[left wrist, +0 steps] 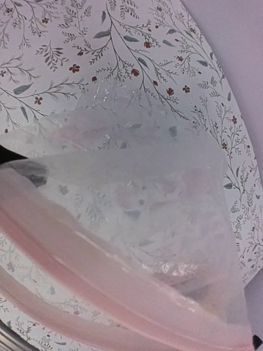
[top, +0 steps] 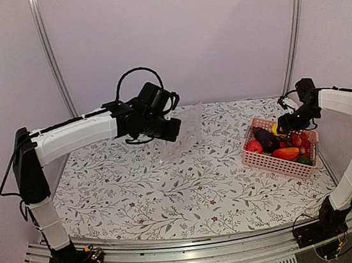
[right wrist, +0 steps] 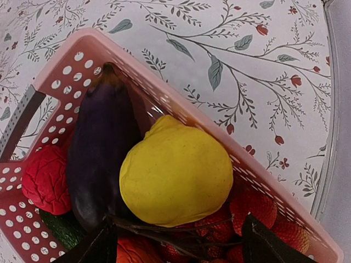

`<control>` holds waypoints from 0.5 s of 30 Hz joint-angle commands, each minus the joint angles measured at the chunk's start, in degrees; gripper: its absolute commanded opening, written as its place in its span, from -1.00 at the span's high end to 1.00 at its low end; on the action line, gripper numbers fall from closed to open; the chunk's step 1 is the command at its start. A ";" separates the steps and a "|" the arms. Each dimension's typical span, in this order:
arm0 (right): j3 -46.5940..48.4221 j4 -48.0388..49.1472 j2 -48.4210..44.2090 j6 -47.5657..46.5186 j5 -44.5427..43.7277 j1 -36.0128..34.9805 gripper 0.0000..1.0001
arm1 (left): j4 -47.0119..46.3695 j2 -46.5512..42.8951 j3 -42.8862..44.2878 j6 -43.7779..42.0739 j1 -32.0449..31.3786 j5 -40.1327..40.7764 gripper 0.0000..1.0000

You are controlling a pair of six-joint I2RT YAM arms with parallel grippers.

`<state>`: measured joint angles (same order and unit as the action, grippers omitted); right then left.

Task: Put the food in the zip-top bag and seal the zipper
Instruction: Pick up the fake fruit from the bin.

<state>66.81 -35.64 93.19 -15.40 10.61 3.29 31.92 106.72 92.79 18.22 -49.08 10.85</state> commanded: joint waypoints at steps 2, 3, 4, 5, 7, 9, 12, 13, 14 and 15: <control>2.57 2.60 4.14 2.88 1.57 -0.04 -0.50 | -3.32 -2.14 -1.19 -2.12 -2.75 0.64 1.00; 2.66 3.12 4.45 3.03 2.42 -0.04 -0.50 | -3.34 -2.11 -1.21 -2.21 -2.99 1.03 1.00; 2.83 3.54 4.94 3.17 2.94 -0.04 -0.50 | -3.29 -2.12 -1.29 -2.37 -3.11 1.20 1.00; 3.09 3.80 5.24 3.39 3.51 -0.04 -0.52 | -3.31 -2.06 -1.30 -2.44 -3.15 1.19 1.00; 3.53 4.49 6.01 3.57 5.01 -0.04 -0.56 | -3.36 -1.84 -1.34 -2.48 -3.24 1.19 1.00; 3.67 5.65 6.61 3.92 5.14 -0.04 -0.56 | -3.22 -1.46 -1.38 -2.55 -3.28 1.40 1.00; 3.62 7.18 6.99 4.37 4.57 -0.04 -0.44 | -3.27 -1.11 -1.45 -2.30 -3.54 2.46 1.00; 3.49 7.54 7.01 4.41 4.82 -0.04 -0.33 | -3.42 -1.03 -1.52 -2.21 -3.71 3.06 1.00; 3.23 7.59 6.89 4.45 5.25 -0.04 -0.23 | -3.59 -0.97 -1.44 -2.04 -4.01 3.80 1.00; 2.98 7.60 6.76 4.43 5.52 -0.04 -0.14 | -3.62 -0.78 -1.24 -1.99 -4.27 4.37 1.00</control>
<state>69.04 -30.17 99.09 -11.68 14.22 3.29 29.34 105.97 92.07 16.49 -52.23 12.58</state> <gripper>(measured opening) 0.634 0.004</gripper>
